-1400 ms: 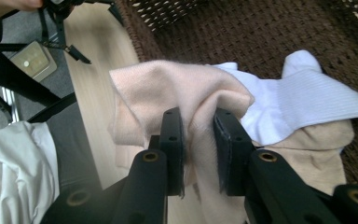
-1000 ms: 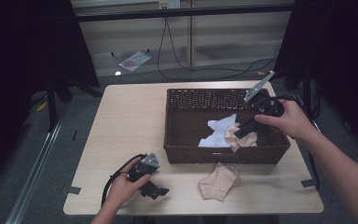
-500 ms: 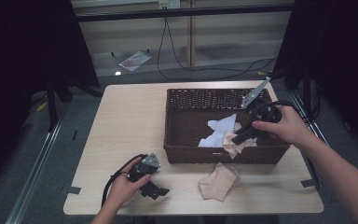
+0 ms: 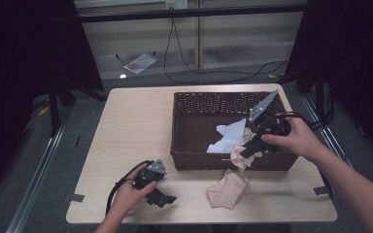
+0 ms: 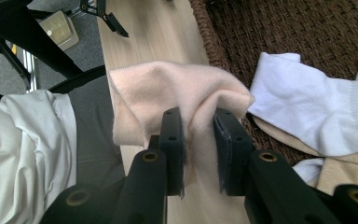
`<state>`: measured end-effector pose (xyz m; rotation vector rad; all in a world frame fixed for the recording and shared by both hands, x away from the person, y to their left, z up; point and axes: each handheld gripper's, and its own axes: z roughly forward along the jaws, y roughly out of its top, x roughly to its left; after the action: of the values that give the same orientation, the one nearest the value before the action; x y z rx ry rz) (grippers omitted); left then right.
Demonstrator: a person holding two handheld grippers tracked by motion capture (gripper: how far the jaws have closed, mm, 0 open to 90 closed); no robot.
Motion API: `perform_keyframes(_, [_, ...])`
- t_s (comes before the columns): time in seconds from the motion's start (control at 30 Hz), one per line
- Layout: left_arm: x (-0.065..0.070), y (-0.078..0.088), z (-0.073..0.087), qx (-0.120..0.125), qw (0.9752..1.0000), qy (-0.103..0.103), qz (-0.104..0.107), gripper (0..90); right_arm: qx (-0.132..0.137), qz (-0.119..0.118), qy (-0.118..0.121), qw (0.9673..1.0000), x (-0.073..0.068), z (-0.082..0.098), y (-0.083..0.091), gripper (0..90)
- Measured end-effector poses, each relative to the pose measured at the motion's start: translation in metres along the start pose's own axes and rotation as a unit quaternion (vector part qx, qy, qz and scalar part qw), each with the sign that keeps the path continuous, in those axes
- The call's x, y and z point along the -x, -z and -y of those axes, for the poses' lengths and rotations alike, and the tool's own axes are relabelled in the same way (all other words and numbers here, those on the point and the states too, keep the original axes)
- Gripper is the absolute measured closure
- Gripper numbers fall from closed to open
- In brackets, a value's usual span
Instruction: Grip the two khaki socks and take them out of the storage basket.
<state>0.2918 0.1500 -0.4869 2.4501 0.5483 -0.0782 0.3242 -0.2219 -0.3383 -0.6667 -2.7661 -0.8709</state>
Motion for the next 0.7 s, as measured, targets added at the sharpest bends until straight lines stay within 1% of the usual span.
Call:
perform_keyframes(0.07, [0.000, -0.001, 0.000, -0.002, 1.0000, 0.000, 0.001, 1.8, -0.006, 0.001, 0.002, 1.0000, -0.002, 0.001, -0.003, 75.2])
perform_keyframes(0.2, [0.001, -0.001, 0.000, 0.002, 1.0000, 0.000, 0.002, 1.8, -0.006, -0.002, 0.003, 1.0000, -0.003, 0.003, -0.006, 75.2])
perform_keyframes(0.23, [0.001, 0.000, -0.001, -0.002, 1.0000, -0.001, 0.000, 1.8, -0.005, 0.000, 0.007, 1.0000, -0.003, 0.004, -0.007, 75.2])
perform_keyframes(0.3, [0.000, -0.001, 0.000, 0.001, 1.0000, 0.000, 0.005, 1.8, -0.009, -0.005, 0.006, 0.9999, -0.003, 0.006, -0.010, 75.2])
perform_keyframes(0.37, [0.001, -0.001, 0.000, 0.005, 1.0000, 0.005, 0.005, 1.8, -0.012, -0.006, 0.004, 0.9999, -0.003, 0.008, -0.014, 75.1])
perform_keyframes(0.47, [0.000, 0.000, -0.001, -0.006, 1.0000, -0.007, 0.000, 1.8, -0.013, -0.009, 0.006, 0.9999, -0.004, 0.010, -0.017, 75.0])
perform_keyframes(0.53, [0.000, 0.000, -0.001, -0.005, 1.0000, -0.006, -0.001, 1.8, -0.015, -0.008, 0.010, 0.9998, -0.005, 0.010, -0.019, 74.9])
perform_keyframes(0.57, [0.000, 0.000, 0.000, -0.001, 1.0000, -0.004, 0.003, 1.8, -0.016, -0.009, 0.012, 0.9998, -0.006, 0.010, -0.020, 74.9])
perform_keyframes(0.7, [0.000, 0.000, 0.000, -0.002, 1.0000, -0.004, 0.002, 1.8, -0.017, -0.013, 0.017, 0.9996, -0.009, 0.009, -0.024, 74.8])
